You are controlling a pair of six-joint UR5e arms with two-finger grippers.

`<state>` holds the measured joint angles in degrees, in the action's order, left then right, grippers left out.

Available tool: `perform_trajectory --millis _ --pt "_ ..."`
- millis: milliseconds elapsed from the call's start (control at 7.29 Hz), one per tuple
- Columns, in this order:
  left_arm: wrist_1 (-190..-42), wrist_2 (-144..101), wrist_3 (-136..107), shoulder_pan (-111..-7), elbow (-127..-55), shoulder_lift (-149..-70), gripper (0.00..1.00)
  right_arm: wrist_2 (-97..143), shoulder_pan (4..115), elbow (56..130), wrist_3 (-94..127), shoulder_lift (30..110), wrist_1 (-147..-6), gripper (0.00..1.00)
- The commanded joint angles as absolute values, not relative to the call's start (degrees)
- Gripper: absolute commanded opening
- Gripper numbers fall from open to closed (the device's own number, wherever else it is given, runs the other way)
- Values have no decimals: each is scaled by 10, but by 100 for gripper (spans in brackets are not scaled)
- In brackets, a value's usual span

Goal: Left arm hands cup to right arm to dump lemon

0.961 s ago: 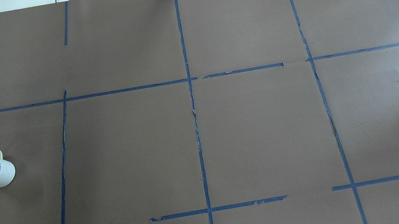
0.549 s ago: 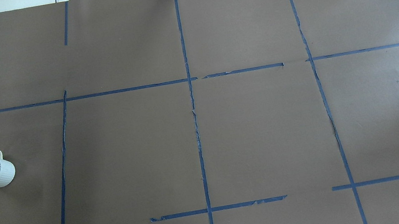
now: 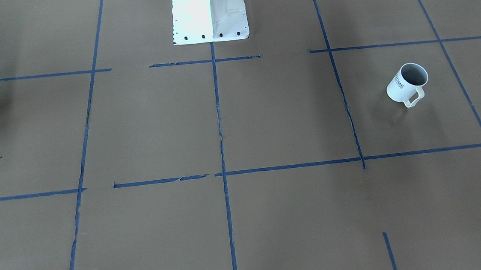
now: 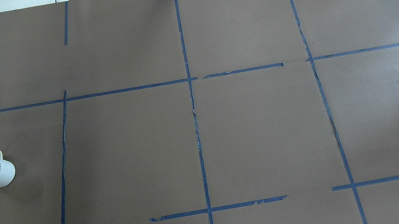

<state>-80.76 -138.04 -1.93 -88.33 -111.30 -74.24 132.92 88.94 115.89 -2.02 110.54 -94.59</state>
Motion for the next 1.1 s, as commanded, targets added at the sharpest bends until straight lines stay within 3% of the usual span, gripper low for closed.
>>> perform_trajectory --millis 0,961 --pt "-809 -1381 -20 -883 -1113 -744 100 1328 884 1158 -18 1106 -947 100" --pt "-809 -1378 -20 -883 -1115 -753 100 1345 884 1158 -19 1109 -951 100"
